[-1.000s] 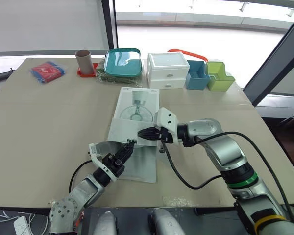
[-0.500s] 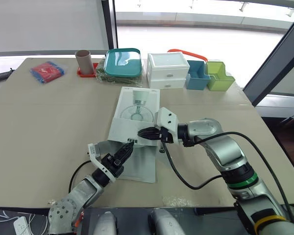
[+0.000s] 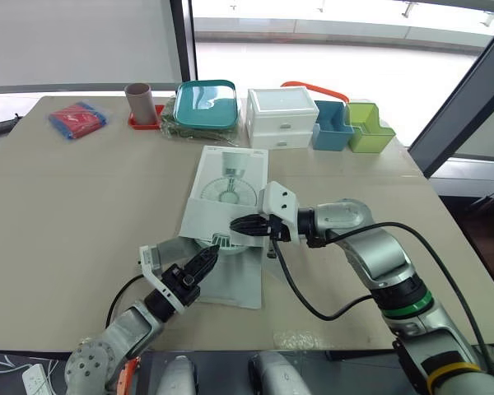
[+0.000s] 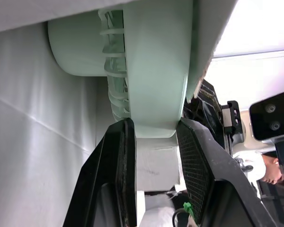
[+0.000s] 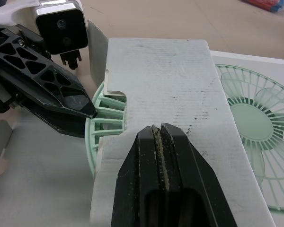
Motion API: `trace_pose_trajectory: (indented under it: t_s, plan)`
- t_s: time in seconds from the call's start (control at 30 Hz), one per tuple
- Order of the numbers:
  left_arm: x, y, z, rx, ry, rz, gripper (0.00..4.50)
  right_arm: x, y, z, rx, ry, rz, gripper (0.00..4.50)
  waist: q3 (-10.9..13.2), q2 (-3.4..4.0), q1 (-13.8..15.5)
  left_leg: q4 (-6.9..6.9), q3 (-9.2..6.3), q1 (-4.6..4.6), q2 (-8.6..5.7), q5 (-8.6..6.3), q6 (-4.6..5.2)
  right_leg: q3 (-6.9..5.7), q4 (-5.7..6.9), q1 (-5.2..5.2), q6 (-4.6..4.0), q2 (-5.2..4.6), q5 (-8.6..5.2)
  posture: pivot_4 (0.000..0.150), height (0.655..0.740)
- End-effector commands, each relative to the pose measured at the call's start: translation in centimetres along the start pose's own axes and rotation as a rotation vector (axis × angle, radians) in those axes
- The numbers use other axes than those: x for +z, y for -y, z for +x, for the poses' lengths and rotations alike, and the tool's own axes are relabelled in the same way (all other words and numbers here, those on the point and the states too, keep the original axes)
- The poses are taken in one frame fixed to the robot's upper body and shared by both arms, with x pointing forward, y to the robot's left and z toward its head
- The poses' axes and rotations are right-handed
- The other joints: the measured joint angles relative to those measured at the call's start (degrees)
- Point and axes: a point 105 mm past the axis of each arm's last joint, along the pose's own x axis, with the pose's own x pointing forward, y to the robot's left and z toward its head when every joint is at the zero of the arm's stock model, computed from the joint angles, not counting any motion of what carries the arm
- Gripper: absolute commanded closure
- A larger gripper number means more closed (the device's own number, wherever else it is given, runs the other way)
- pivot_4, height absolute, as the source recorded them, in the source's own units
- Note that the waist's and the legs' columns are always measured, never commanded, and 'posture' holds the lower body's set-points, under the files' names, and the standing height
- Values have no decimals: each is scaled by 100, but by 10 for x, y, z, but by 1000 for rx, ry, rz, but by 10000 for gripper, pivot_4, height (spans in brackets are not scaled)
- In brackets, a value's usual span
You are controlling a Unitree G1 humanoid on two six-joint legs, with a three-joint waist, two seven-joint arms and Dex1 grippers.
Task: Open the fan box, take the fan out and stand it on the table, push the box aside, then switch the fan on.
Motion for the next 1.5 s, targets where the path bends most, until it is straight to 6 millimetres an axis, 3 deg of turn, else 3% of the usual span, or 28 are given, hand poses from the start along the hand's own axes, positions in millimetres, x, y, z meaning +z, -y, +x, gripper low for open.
trace_pose_trajectory:
  t_s: [0.03, 0.53, 1.5]
  plan:
    - [-1, -1, -12, 44, -7, 16, 34428, -2, -3, 2, 5, -12, 1, 45000, 0, 0, 0, -1, 0, 0, 0, 0, 0, 0, -1, 0, 0, 0, 0, 1500, 7400]
    - [-12, 13, -48, 81, -25, -6, 34428, 1, -3, 8, 10, 8, 2, 45000, 1, -1, -26, -10, 4, 0, 5, -1, -2, 1, -8, -4, -9, 1, -6, 1500, 7400]
    - [-29, 18, -83, 110, -95, -36, 34428, 5, -2, 11, 7, 32, -9, 45000, 1, -1, -73, -39, 4, 4, 6, -3, -5, -5, -10, -10, -28, -3, -30, 1500, 7400]
